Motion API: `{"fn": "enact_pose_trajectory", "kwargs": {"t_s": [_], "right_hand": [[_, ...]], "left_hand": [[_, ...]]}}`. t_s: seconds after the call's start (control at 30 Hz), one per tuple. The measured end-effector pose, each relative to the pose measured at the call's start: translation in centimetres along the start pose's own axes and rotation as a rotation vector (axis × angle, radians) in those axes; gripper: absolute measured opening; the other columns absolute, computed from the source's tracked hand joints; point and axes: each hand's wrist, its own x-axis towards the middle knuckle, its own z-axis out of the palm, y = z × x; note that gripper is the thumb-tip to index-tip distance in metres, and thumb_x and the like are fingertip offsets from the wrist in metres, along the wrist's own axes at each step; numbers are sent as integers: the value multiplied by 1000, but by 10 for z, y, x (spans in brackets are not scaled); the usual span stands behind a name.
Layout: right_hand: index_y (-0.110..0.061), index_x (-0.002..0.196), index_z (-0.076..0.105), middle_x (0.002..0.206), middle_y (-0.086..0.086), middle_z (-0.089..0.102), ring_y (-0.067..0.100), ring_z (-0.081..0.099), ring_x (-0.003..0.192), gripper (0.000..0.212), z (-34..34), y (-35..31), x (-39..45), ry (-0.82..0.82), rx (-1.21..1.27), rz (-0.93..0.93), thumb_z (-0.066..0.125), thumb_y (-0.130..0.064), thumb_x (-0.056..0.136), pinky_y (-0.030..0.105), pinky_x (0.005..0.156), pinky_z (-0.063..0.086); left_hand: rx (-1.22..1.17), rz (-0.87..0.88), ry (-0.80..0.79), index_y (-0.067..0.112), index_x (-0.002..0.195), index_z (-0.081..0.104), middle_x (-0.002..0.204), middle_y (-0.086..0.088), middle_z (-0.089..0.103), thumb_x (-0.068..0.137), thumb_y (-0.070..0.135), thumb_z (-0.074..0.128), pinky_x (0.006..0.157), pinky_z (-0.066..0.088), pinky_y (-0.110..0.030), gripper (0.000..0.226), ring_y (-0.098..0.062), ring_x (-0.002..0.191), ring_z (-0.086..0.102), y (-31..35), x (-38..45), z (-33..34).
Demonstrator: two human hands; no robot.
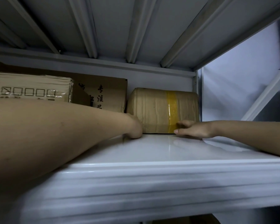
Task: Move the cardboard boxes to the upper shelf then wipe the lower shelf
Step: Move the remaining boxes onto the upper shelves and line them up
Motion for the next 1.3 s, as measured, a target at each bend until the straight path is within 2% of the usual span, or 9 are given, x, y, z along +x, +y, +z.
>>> {"fn": "enact_pose_trajectory", "kwargs": {"t_s": [0.1,0.17,0.3,0.4,0.53,0.77,0.93,1.1,1.3], "right_hand": [[-21,142,38,137,3,52,22,52,120,60,-12,-9,-5,223,-359,-13,47,-54,93,35,97,45],[-23,130,52,117,1,63,20,60,102,45,-22,-18,-9,348,-457,-27,47,-50,94,36,86,52],[-23,109,62,93,-4,64,12,60,78,29,-32,-31,-21,394,-405,-84,49,-44,95,25,63,47],[-23,96,62,73,-8,59,8,57,64,22,-36,-39,-32,442,-455,-97,49,-41,95,21,53,41],[-21,94,64,75,-4,63,10,61,65,22,-36,-48,-52,464,-456,-76,49,-38,95,22,54,44],[-21,87,64,78,-5,71,8,68,64,21,-29,-73,-104,500,-143,-101,51,-35,95,28,65,55],[-24,88,63,76,-9,71,9,70,66,23,-16,-104,-143,631,8,-94,51,-42,93,38,73,59],[-26,91,61,83,-7,69,13,67,75,22,14,-143,-184,761,22,-70,48,-45,94,36,71,57],[-23,100,63,95,-5,63,13,56,83,26,59,-176,-226,1032,-62,-28,46,-41,93,27,64,39]], "left_hand": [[-32,-33,123,12,129,52,129,-7,51,101,20,35,82,46,-38,34,-27,112,54,0,-5,-5],[-60,-36,228,13,122,55,120,-7,55,100,19,35,70,45,-34,30,-26,98,56,-2,-8,-10],[-106,-31,299,10,109,59,96,-7,58,97,18,36,64,43,-31,27,-26,82,54,-6,-15,-23],[-193,-44,305,11,108,61,93,-5,57,96,27,41,66,43,-31,28,-26,85,56,-7,-21,-32],[-323,-52,286,10,110,62,97,-7,63,93,32,48,70,48,-32,31,-26,88,60,-10,-39,-43],[-542,-14,309,8,108,64,87,-6,65,94,32,49,66,47,-31,31,-23,82,62,-21,-95,-52],[-704,55,500,17,102,64,87,-1,68,92,35,52,72,53,-33,23,-19,79,64,-15,-141,-52],[-704,63,644,21,104,62,99,-2,65,91,34,49,72,50,-36,22,-24,89,60,-11,-190,-33],[-563,-24,918,18,109,57,106,-6,61,95,33,41,63,36,-34,26,-31,94,58,-2,-237,5]]}}
